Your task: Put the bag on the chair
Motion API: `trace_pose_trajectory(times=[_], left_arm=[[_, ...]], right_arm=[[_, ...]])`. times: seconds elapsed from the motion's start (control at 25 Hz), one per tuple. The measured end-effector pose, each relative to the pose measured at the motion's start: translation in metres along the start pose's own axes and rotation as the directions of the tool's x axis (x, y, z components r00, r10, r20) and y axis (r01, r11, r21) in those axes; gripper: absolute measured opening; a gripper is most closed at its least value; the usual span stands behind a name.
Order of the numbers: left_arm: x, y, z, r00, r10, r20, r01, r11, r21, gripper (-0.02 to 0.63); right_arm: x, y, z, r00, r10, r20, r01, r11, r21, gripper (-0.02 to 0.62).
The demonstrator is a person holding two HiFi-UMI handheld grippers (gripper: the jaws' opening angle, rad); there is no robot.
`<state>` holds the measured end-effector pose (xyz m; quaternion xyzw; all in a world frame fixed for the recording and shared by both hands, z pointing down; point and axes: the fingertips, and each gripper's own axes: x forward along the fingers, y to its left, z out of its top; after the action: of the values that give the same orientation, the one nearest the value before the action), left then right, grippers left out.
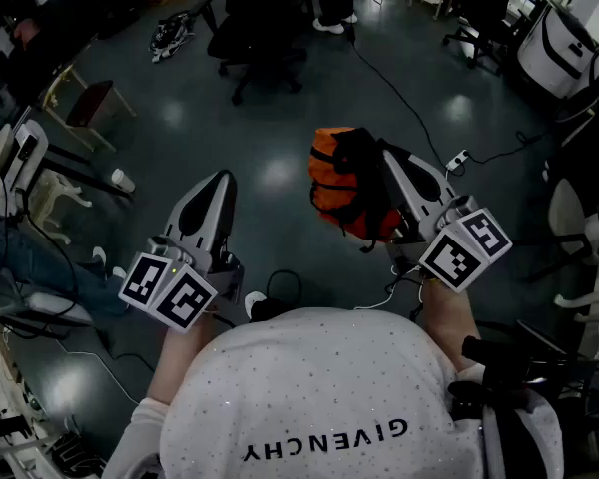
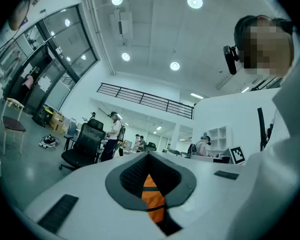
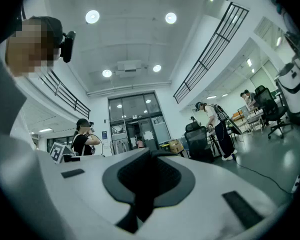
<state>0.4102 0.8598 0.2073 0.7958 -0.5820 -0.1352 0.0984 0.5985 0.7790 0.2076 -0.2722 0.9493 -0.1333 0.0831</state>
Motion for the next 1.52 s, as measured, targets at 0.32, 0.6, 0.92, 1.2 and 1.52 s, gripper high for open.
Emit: trace_pose_trajectory(times=[0.32,0.6,0.92,1.2,1.52], left_arm=[[0.015,-0.026,-0.011,1.000,0.008,0.010,-0.008,1.000,0.004,0.000],[0.015,-0.014,-0.002,1.000,0.016,0.020,-0.016,1.000,-0.003,0.000],[0.040,0.038,0.006,1.000,-0.008,0.028,0.008,1.000,-0.012,0.000],[0.085,0.117,0.047,0.997,-0.018,0.074,0.018,1.000,-0.002,0.000],[0.148,0.212,0.099,0.992,-0.097,0.086,0.094,0.995,0.031,0.000]], right_arm=[[-0.016,-0.014,-0.004,0.999,0.020,-0.045,-0.022,0.999,-0.028,0.014],[0.000,-0.009,-0.008,0.998,0.034,-0.060,-0.035,0.999,-0.022,0.014],[0.049,-0.025,-0.009,0.999,0.006,-0.043,-0.006,1.000,-0.005,0.014],[0.141,-0.036,0.021,1.000,0.015,0.008,-0.015,0.999,-0.040,0.014],[0.256,-0.055,0.046,0.998,0.009,0.069,-0.006,0.999,-0.039,0.014]])
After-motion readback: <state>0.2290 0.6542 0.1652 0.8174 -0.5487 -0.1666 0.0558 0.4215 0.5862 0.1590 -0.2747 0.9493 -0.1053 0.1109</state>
